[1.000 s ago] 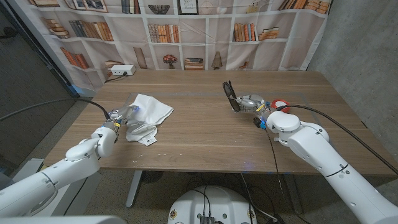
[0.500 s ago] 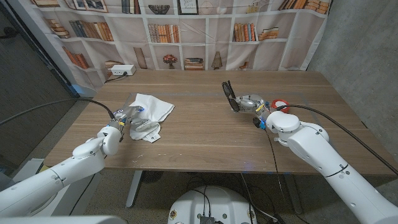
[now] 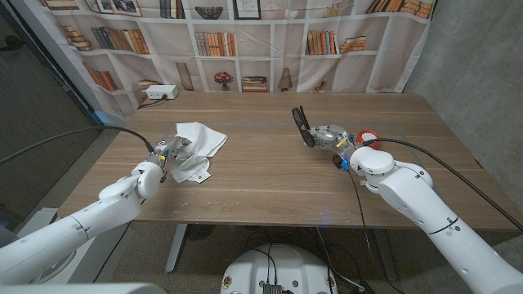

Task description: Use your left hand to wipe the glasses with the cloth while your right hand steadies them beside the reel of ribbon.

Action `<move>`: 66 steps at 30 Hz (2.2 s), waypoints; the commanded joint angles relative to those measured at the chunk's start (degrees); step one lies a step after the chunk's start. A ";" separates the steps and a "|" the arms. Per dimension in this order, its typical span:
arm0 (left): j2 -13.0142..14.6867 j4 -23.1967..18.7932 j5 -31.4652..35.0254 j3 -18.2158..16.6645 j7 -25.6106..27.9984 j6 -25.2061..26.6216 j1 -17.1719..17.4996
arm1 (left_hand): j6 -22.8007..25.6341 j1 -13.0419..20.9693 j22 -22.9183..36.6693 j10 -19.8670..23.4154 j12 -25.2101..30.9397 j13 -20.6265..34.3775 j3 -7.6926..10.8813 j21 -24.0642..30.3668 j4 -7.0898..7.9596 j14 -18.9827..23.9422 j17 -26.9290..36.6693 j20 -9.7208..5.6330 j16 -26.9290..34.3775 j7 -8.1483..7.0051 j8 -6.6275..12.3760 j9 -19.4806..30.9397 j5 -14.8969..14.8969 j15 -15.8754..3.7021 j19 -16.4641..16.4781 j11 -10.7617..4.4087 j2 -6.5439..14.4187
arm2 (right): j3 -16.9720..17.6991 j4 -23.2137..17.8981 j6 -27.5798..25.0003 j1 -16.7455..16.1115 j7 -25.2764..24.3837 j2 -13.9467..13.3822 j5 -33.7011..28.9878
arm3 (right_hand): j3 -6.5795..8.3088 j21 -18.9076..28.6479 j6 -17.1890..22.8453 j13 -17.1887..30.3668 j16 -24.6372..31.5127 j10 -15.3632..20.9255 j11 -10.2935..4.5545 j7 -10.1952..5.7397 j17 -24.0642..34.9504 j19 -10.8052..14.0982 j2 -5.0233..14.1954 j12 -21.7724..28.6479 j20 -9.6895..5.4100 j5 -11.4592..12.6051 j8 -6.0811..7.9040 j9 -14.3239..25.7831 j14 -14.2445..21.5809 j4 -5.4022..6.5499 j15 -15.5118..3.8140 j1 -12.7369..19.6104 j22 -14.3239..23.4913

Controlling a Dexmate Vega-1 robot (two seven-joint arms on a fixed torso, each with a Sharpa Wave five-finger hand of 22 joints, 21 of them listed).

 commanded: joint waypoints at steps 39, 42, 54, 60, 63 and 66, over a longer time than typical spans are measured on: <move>-14.43 -11.79 -4.07 -13.38 18.83 -18.18 8.59 | 18.04 4.68 0.35 19.39 1.71 3.26 7.98 2.93 2.32 25.56 0.15 -17.89 -1.13 0.39 3.86 2.52 -2.49 -7.31 26.00 -3.03 1.78 | 4.00 -0.32 5.56 -4.82 -0.76 0.16 2.46 | 0.38 0.94 0.54 0.29 -0.02 0.18 0.30 0.12 0.24 -0.07 0.58 -0.31 -6.90 0.30 -0.05 0.31 0.84 0.09 -1.95 -0.15 -0.09; -15.51 -12.43 -4.01 -13.56 18.74 -19.08 9.11 | 17.94 4.68 0.37 19.34 1.74 3.63 8.15 2.82 2.40 25.52 0.19 -17.86 -1.30 0.47 3.88 2.69 -2.51 -7.32 25.93 -3.11 1.76 | 4.28 -0.45 5.98 -5.17 -0.87 0.20 2.66 | 0.38 0.96 0.60 0.29 -0.03 0.17 0.28 0.15 0.24 -0.10 0.56 -0.32 -6.90 0.30 -0.06 0.29 0.83 0.08 -1.94 -0.16 -0.10; -21.24 -11.60 -8.05 -11.73 14.42 -23.83 7.98 | 17.86 4.64 0.40 19.29 1.84 4.74 8.69 2.55 2.62 25.67 0.32 -17.77 -1.67 0.49 3.82 2.84 -2.58 -7.31 25.95 -2.87 1.62 | 4.50 -0.38 7.16 -6.04 -1.14 0.41 3.14 | 0.38 1.13 0.61 0.29 -0.07 0.27 0.22 0.18 0.23 -0.12 0.56 -0.29 -6.89 0.30 -0.10 0.35 0.81 0.13 -1.90 -0.25 -0.13; -23.49 -10.73 -10.89 -9.94 10.69 -25.28 6.77 | 17.94 4.58 0.43 19.54 1.96 5.16 8.90 2.47 2.72 26.05 0.49 -17.65 -1.59 0.32 3.84 2.90 -2.61 -7.25 26.00 -2.99 1.58 | 5.76 -1.35 5.69 -6.58 -1.22 0.01 4.19 | 0.39 1.25 0.67 0.29 -0.11 0.23 0.26 0.22 0.22 -0.08 0.53 -0.32 -6.90 0.29 -0.15 0.30 0.77 0.14 -1.87 -0.31 -0.16; -24.61 -10.10 -11.48 -8.81 9.55 -26.31 5.89 | 18.17 4.56 0.46 19.84 2.12 5.59 9.10 2.46 2.77 26.46 0.75 -17.66 -1.41 0.35 3.87 2.87 -2.65 -7.26 26.22 -3.01 1.48 | 6.26 -2.03 5.81 -7.39 -2.45 0.32 3.89 | 0.41 1.31 0.68 0.29 -0.12 0.11 0.28 0.21 0.22 -0.11 0.53 -0.38 -6.90 0.29 -0.20 0.26 0.79 0.13 -1.88 -0.31 -0.18; -25.20 -9.60 -11.54 -7.62 8.17 -27.63 4.65 | 18.14 4.53 0.47 19.89 2.15 5.83 9.19 2.43 2.81 26.58 0.86 -17.65 -1.37 0.44 3.85 2.89 -2.67 -7.25 26.26 -3.05 1.42 | 6.26 -2.34 6.26 -7.94 -3.32 0.37 3.25 | 0.43 1.36 0.68 0.28 -0.13 0.10 0.31 0.16 0.22 -0.09 0.52 -0.39 -6.89 0.29 -0.24 0.22 0.78 0.11 -1.90 -0.31 -0.19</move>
